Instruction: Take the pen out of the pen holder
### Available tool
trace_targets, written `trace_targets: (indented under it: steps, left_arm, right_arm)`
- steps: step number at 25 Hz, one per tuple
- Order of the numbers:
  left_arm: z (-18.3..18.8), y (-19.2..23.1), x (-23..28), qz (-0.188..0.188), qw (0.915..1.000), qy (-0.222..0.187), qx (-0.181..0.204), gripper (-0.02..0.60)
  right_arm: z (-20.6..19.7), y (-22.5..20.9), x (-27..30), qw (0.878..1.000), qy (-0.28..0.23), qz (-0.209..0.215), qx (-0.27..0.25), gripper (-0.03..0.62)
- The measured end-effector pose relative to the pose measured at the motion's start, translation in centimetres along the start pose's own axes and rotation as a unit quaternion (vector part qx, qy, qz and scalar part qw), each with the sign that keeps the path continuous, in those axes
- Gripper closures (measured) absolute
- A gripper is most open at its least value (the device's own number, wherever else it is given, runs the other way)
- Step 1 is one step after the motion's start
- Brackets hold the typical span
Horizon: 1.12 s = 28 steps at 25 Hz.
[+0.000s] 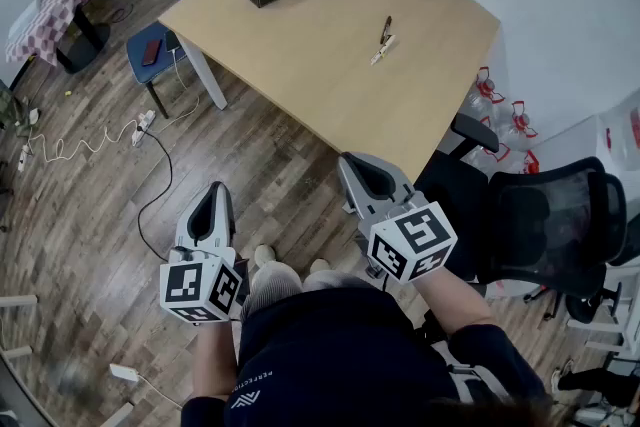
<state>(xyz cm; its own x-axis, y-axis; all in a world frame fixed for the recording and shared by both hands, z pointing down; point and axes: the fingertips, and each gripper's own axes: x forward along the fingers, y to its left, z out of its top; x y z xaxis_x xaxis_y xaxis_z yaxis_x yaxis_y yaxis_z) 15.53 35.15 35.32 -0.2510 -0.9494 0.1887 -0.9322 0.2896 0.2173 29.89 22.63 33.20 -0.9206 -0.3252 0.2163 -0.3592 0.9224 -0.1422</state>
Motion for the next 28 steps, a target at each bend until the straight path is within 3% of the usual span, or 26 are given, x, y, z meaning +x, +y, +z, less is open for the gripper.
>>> trace_targets:
  steps: [10, 28]
  left_arm:
    - [-0.6, 0.4, -0.5, 0.004, 0.9999, 0.008, -0.007, 0.577]
    - [1.7, 9.0, 2.5, -0.013, 0.9997, 0.018, 0.008, 0.577]
  right_arm:
    - [-0.7, -0.1, 0.5, 1.0, 0.003, 0.002, 0.026, 0.594]
    - [0.6, 3.5, 9.4, 1.0, 0.024, -0.013, 0.006, 0.594]
